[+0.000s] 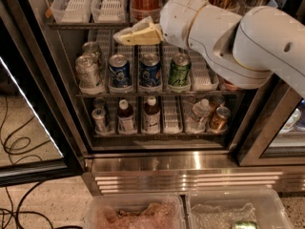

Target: Pick coke can from top shelf of fridge

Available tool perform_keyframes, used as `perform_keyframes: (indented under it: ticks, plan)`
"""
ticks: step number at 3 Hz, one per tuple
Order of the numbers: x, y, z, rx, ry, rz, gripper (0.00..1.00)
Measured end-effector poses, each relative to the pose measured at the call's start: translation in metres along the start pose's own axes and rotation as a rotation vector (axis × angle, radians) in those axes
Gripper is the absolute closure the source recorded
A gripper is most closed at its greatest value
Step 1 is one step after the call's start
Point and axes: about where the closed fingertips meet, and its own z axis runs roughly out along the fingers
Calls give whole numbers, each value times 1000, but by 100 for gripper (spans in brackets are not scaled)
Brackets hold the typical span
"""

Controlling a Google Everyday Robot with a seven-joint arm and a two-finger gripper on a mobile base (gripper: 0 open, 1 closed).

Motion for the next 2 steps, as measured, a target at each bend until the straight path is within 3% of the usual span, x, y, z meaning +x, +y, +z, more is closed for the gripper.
perform_keyframes:
  ticks: [1, 2]
  plan:
    - [4, -11, 5, -19, 44, -18, 0]
    - [4, -11, 5, -19, 44, -18, 0]
